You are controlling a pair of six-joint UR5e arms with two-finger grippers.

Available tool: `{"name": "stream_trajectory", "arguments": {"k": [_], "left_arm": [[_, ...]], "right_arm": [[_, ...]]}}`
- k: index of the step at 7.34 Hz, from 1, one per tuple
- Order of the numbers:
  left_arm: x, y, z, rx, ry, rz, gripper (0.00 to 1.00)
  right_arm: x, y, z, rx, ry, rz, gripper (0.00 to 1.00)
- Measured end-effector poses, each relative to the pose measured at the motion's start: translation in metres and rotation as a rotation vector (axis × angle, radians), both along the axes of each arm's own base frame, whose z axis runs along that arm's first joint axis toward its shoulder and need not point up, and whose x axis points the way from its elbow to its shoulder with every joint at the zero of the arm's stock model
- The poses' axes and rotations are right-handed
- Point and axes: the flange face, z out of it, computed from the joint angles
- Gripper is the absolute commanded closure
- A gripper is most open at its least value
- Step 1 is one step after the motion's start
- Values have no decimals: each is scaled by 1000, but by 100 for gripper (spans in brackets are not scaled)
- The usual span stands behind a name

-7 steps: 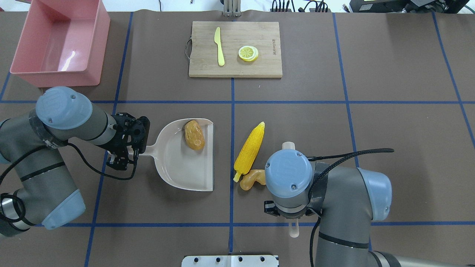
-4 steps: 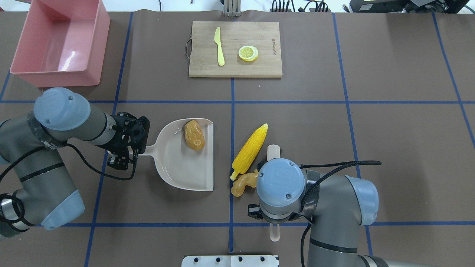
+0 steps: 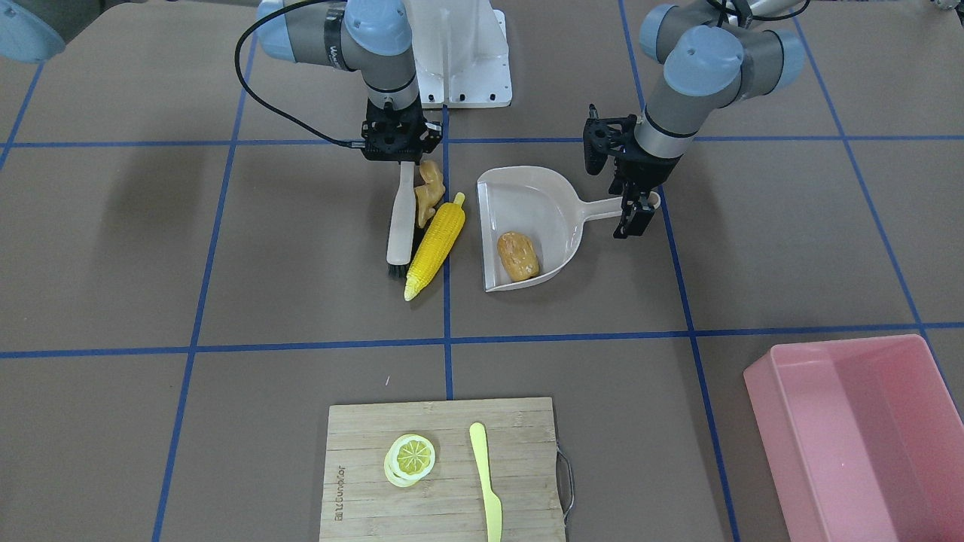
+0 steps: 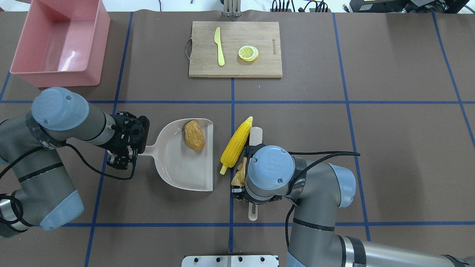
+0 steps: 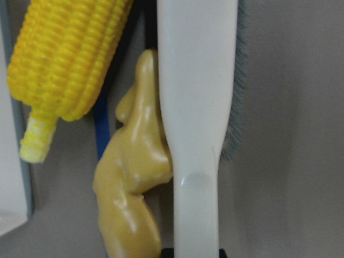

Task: Sweep and dump trash into bin
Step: 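Sweep the corn cob and ginger toward the dustpan with the brush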

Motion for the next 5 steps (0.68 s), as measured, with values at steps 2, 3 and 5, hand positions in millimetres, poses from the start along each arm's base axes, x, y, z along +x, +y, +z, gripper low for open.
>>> {"name": "stream_trajectory", "arguments": {"k": [2,3,5], "left_arm": [[1,0,2,-2,-6,-1,7],[1,0,3,-3,-8,-1,7],[2,0,4,-5,-11,0,7]], "right_arm": [[-8,-13,-20,7,-63,30,100],[-15,-18,-32,-5,-82,47,100],[-36,-24,-46,-24,-125,67,100]]}}
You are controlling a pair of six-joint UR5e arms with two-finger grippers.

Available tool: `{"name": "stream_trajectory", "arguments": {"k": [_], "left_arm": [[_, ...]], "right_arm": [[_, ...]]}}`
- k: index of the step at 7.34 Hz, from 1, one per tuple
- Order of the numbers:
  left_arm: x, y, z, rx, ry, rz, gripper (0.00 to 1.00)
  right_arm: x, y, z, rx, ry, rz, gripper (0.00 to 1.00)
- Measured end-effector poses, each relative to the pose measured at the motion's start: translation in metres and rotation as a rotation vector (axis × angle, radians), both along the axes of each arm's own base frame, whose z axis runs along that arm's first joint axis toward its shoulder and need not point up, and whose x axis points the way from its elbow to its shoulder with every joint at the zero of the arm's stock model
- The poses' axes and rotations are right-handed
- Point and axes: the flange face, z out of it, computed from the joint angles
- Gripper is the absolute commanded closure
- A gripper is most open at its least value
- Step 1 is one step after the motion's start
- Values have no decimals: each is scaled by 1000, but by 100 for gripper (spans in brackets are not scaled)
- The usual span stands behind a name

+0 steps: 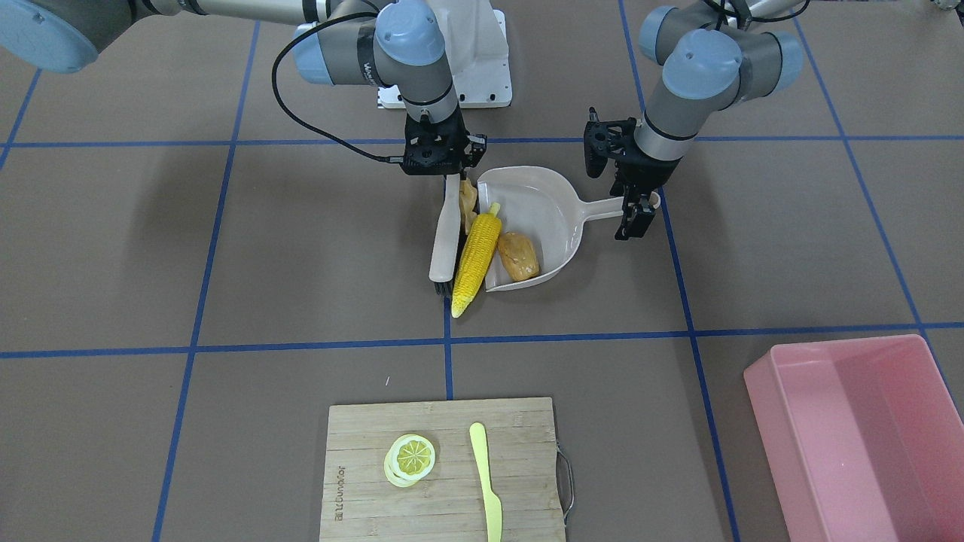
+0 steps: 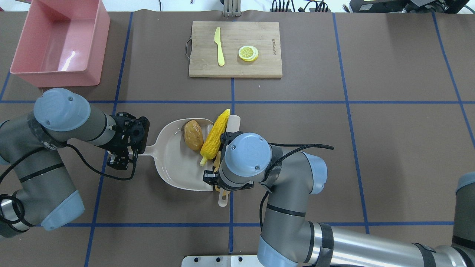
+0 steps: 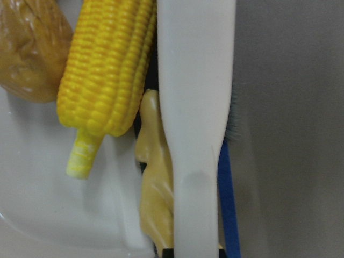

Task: Sweep and dump trash into bin
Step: 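Sweep the corn cob and ginger toward the dustpan with the brush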

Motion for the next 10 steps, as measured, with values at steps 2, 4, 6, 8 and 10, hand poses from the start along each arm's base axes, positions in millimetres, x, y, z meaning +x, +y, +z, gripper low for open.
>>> {"name": "stream_trajectory", "arguments": {"k": [2,4,6,8,10], "left_arm": [[1,-1,2,-3,-4,-1,7],[1,-1,2,-2,-6,-3,7],[1,-1,3,-1,-7,-2,7],[1,-1,4,-2,-9,-2,8],[1,-2,4,-3,-12,-4,8]], "right_arm": [[-12,2,-11,-23,-60,14,100],[-21,10,-26,-45,-128,23,100],[-27,17,-38,-60,-210,30,100],[-28,20,-52,-74,-279,37,100],[-24,21,-65,-108,-327,52,100]]}}
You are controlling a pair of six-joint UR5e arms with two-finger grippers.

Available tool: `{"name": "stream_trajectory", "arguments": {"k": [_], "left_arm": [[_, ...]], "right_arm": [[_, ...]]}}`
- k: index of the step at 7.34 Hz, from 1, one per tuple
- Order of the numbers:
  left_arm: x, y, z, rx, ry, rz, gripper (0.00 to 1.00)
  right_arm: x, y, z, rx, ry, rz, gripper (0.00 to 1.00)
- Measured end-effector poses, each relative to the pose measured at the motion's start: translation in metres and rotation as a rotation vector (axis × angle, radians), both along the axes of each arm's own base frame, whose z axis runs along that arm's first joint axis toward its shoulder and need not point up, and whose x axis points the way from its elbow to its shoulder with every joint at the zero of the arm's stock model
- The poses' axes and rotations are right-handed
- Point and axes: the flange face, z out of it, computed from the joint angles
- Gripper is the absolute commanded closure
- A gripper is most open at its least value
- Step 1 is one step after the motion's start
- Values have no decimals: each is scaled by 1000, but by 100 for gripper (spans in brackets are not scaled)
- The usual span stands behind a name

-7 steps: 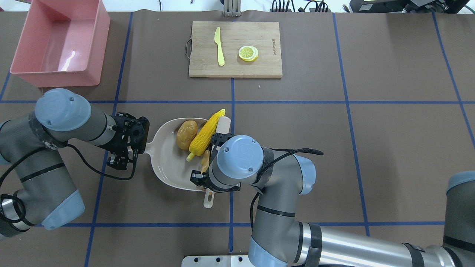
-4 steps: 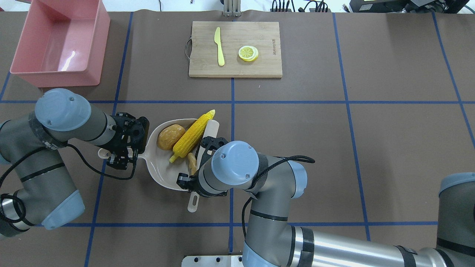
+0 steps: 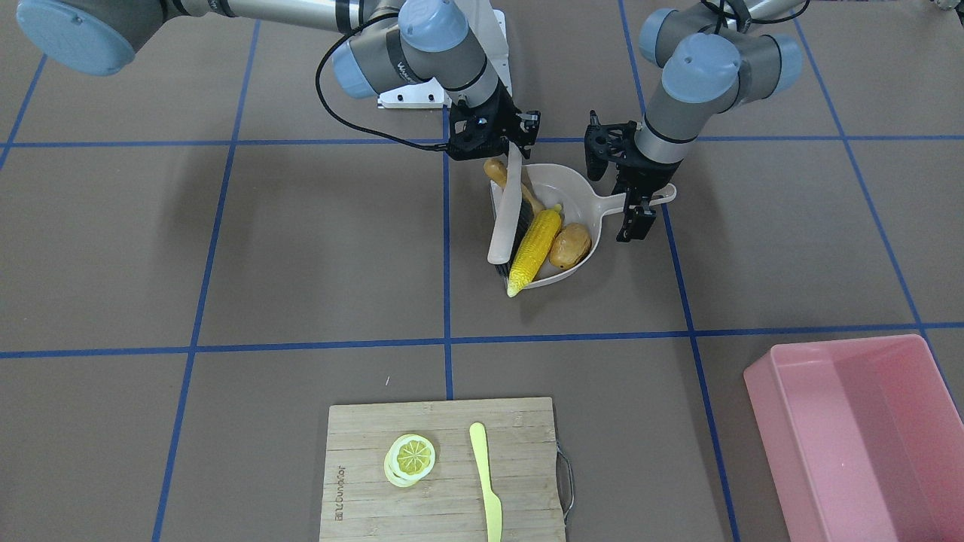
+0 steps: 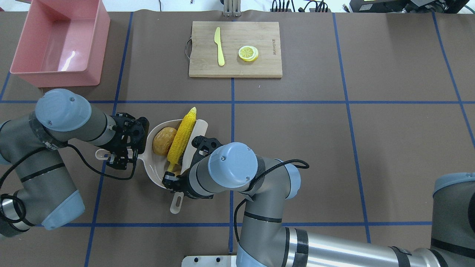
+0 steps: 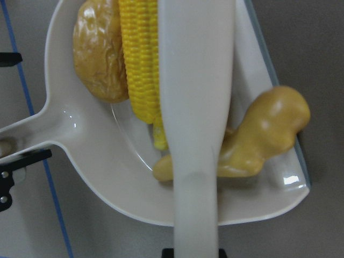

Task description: Sweep and dump trash into bin

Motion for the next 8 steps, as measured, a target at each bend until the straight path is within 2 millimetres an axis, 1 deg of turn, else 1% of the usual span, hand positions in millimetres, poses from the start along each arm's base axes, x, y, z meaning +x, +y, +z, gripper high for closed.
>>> {"name": "stream_trajectory", "arguments": {"k": [2,4,5,6,8], "left_arm": [[0,0,0,-1,-2,-1,8],[0,0,0,-2,-3,-1,8],[0,0,0,-2,-3,-1,8],[0,0,1,-2,-4,-1,8],[-1,0,3,-4,-8,-2,8]], "right_arm": [[7,-1,-9,-30,-23,-3,100],[27,-4,-24,-96,-59,-20,100],[37,-3,-30,-129,-71,-36,100],[42,-1,-31,-150,-71,-51,100],[47,1,-26,-168,-53,-61,100]]}}
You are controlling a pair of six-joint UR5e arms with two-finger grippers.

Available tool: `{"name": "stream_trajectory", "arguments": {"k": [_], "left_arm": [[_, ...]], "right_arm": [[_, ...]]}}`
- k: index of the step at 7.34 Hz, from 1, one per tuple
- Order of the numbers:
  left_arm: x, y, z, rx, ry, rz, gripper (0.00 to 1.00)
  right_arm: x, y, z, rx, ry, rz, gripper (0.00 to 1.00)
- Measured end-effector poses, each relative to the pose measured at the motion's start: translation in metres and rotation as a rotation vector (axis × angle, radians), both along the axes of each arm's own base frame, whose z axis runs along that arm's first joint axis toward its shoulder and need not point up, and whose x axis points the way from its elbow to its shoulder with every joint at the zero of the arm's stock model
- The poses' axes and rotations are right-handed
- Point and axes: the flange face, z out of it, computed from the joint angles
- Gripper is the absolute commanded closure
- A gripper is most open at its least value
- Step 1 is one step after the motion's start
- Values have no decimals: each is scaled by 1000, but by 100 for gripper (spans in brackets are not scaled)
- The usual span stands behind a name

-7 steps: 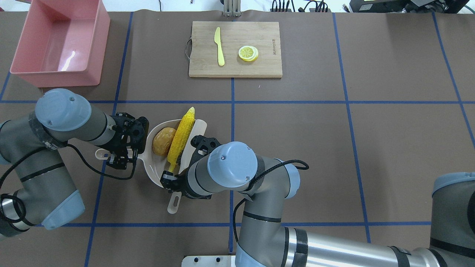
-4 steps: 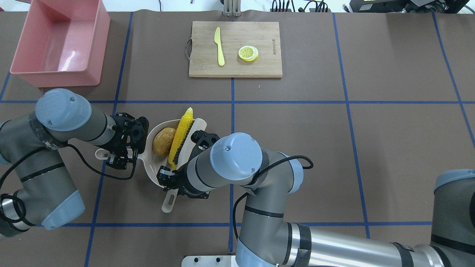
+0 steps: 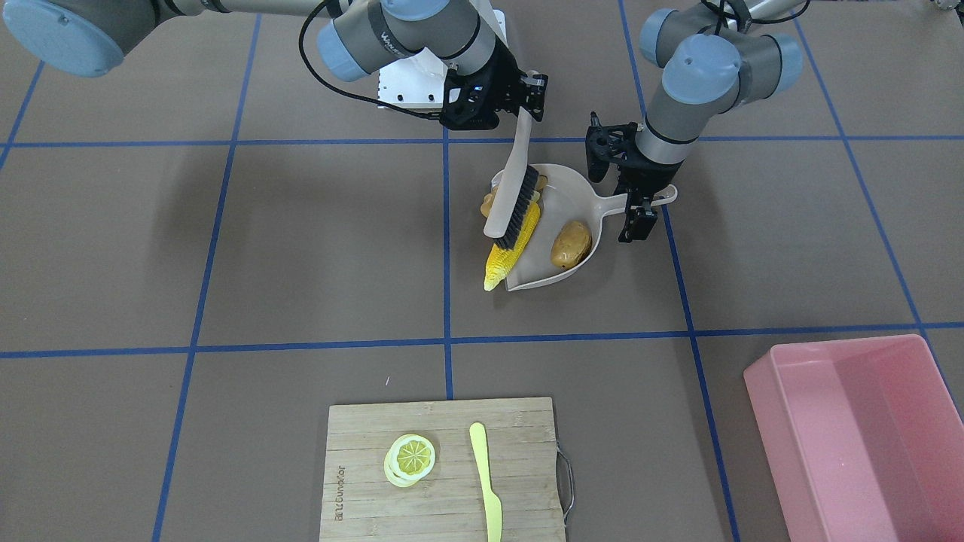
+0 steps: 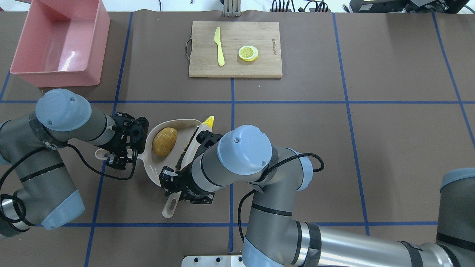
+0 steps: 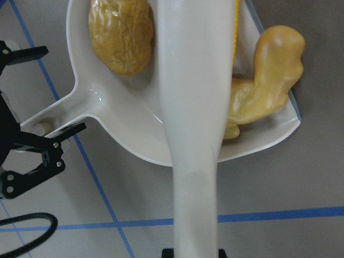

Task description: Sweep and dump trash into bin

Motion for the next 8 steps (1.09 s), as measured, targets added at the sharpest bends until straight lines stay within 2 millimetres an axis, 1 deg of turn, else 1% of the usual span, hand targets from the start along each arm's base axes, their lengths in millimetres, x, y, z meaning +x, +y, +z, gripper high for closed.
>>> {"name": "stream_trajectory", "arguments": {"k": [1,2,3,4,5,6,7,8], "left_arm": [[-1,1,3,-3,-4,0,8],[-2,1,5,-5,-6,0,8],[-2,1,5,-5,-5,0,8],[-2,2,5,-4,-4,0,8],[-3,2,5,-3,-2,0,8],[-3,2,4,-1,0,0,8],[-4,1,3,0,1,-2,8],[-5,0,3,-2,0,-4,8]], "right_arm": [[2,0,8,-6,17,-10,100],[8,-1,18,-5,54,-35,100],[23,0,21,18,110,-66,100],[38,2,19,48,166,-96,100],[48,5,18,68,198,-114,100],[51,6,21,88,223,-128,100],[50,5,29,126,270,-152,100],[50,3,37,189,348,-187,100]]}}
